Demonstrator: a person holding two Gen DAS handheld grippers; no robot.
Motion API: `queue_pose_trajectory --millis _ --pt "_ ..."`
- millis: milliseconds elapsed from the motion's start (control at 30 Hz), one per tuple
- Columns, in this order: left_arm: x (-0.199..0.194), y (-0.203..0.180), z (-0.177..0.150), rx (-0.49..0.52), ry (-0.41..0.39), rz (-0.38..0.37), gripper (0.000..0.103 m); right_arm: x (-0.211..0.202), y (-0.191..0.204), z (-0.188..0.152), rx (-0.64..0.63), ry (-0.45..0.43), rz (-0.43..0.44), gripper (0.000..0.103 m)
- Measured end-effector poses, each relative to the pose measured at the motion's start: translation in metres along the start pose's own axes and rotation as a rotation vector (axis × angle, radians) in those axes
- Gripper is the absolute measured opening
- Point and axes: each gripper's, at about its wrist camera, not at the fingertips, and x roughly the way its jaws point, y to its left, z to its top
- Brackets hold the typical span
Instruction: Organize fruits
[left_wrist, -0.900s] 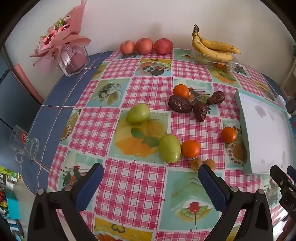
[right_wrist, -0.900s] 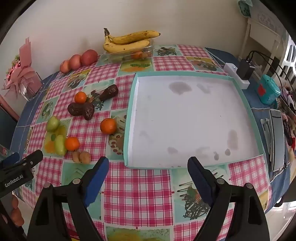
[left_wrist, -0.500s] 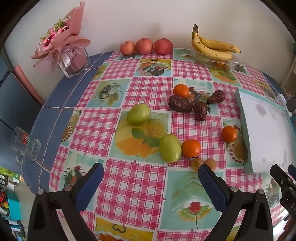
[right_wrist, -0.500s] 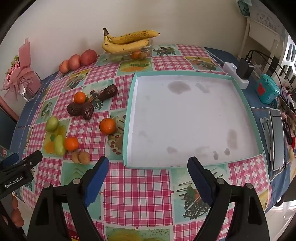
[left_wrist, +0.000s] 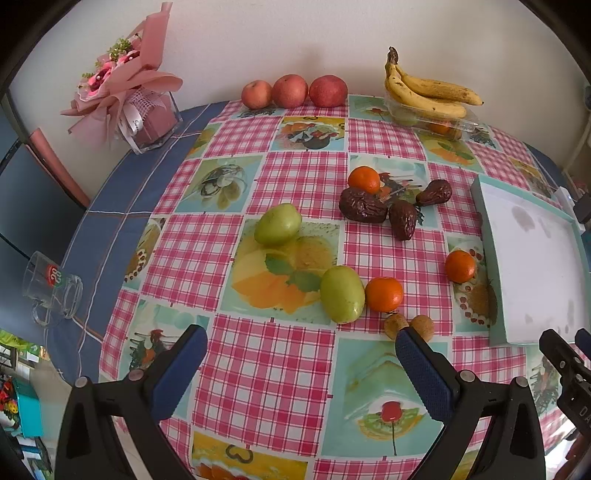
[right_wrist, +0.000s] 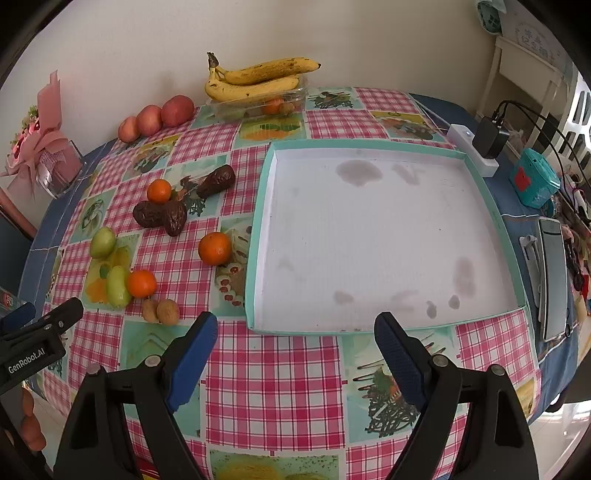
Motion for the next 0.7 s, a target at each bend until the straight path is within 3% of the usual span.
queue_pose_trajectory --millis 700 --pt "-0.0001 -0.0001 0.0001 0.000 0.002 0.002 0.103 0.0009 0.0013 -0.0004 0.000 0.002 -0.002 0.087"
